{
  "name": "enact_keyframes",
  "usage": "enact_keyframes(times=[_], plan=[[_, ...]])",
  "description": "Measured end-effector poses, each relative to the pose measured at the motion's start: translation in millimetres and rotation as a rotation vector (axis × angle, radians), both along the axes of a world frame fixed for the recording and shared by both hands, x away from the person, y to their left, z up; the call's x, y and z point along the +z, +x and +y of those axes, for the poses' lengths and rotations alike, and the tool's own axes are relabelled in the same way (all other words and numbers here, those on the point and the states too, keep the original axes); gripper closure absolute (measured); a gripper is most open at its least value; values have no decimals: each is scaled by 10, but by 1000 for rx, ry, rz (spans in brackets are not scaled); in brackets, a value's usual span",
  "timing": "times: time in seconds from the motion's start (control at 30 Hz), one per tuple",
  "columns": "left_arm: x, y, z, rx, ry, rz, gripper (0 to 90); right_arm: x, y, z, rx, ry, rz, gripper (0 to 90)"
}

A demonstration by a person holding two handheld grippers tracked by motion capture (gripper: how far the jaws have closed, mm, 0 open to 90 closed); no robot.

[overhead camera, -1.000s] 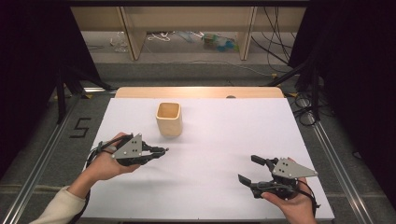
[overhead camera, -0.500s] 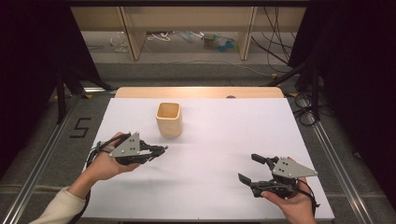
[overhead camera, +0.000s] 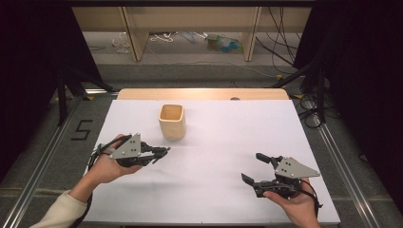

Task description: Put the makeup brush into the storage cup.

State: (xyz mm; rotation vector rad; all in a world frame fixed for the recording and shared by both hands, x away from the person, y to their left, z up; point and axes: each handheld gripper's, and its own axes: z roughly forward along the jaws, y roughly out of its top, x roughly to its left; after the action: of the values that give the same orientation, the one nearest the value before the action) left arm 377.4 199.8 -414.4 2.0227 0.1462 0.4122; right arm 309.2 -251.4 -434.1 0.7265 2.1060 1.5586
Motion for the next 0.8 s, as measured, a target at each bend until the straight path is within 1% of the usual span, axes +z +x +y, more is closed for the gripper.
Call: enact_keyframes(times=[0.03, 0.07, 0.1, 0.13, 0.17, 0.2, 0.27, 0.3, 0.33, 0.47, 0.53, 0.57, 0.6, 0.63, 0.67, 0.7, 0.73, 0.8], plan=[[6, 10, 3, -7, 7, -15, 841, -1, -2, -2, -9, 1, 3, 167], [5, 7, 4, -3, 7, -14, 840, 0, 3, -7, -17, -2, -8, 166], [6, 8, 7, -1, 7, -16, 840, -1, 6, -10, -20, -1, -7, 166], [1, -1, 8, 9, -3, -3, 840, -2, 10, -11, -21, -2, -9, 166], [3, 1, 11, 7, -4, -7, 841, -2, 1, -10, -23, -1, 8, 165], [3, 0, 12, 9, -7, -6, 841, -3, 12, -15, -19, -4, -2, 165], [2, 0, 12, 8, -15, -2, 841, -9, 9, -9, -10, 7, 20, 165], [0, 0, 11, 8, -17, -2, 840, -11, 27, -16, -12, 1, -8, 165], [-6, -1, 10, 10, -20, -3, 840, -5, 22, -26, -17, -12, 1, 165], [-10, -1, 13, 13, -25, 0, 841, -13, 24, -18, -23, -6, -8, 164], [-1, 8, 17, 6, -22, -16, 841, -15, 24, -18, -23, -7, -7, 164], [0, 5, 17, 8, -26, -12, 840, -18, 16, -17, -24, -6, 11, 164], [-3, -3, 16, 15, -33, -1, 841, -19, 22, -19, -24, -6, 1, 164], [-2, -2, 16, 15, -35, -3, 841, -19, 22, -19, -24, -6, 1, 164], [4, 6, 18, 7, -32, -13, 841, -19, 22, -20, -25, -5, 1, 164], [2, 5, 18, 9, -37, -10, 841, -11, 17, -30, -22, -16, 10, 164], [-3, -3, 17, 18, -45, 2, 840, -5, 11, -37, -24, -26, 17, 164], [-4, -2, 20, 23, -51, 3, 840, -5, 11, -37, -24, -26, 18, 164]])
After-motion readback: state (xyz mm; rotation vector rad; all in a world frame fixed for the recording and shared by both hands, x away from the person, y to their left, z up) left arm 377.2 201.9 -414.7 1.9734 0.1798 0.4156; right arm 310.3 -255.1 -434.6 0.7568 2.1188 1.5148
